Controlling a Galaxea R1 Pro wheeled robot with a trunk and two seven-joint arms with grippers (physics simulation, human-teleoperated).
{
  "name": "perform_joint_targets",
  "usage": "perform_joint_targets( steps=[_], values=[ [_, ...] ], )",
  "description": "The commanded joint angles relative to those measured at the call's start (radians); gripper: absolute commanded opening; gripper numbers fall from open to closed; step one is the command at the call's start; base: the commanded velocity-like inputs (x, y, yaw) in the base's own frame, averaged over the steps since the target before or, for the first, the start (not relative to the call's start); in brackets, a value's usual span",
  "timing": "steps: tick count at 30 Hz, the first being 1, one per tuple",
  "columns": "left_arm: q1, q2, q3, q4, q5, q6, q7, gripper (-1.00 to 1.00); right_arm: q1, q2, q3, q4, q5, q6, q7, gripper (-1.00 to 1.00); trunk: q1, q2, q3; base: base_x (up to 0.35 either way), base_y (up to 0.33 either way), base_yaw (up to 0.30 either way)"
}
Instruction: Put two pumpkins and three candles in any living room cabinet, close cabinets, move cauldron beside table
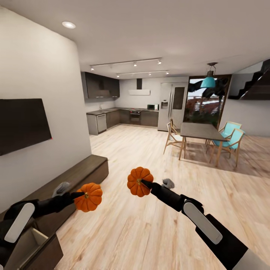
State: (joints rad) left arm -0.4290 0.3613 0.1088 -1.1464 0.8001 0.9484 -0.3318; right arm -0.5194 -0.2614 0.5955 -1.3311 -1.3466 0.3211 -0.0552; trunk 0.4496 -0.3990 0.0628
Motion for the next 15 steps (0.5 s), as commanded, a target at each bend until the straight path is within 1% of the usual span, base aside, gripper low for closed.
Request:
perform_joint_targets(
  steps=[1,15],
  values=[
    [-0.001,0.000,0.002,0.000,0.001,0.005,-0.009,-1.00,-0.001,-0.001,0.001,-0.001,-0.011,0.000,-0.005,-1.00,0.000,-0.001,-0.001,0.000,0.000,0.279],
    [-0.001,0.001,0.002,0.000,0.001,0.006,-0.009,-1.00,-0.001,-0.001,0.002,-0.003,-0.006,0.001,-0.005,-1.00,0.000,-0.001,-0.006,0.000,0.000,0.279]
  ],
)
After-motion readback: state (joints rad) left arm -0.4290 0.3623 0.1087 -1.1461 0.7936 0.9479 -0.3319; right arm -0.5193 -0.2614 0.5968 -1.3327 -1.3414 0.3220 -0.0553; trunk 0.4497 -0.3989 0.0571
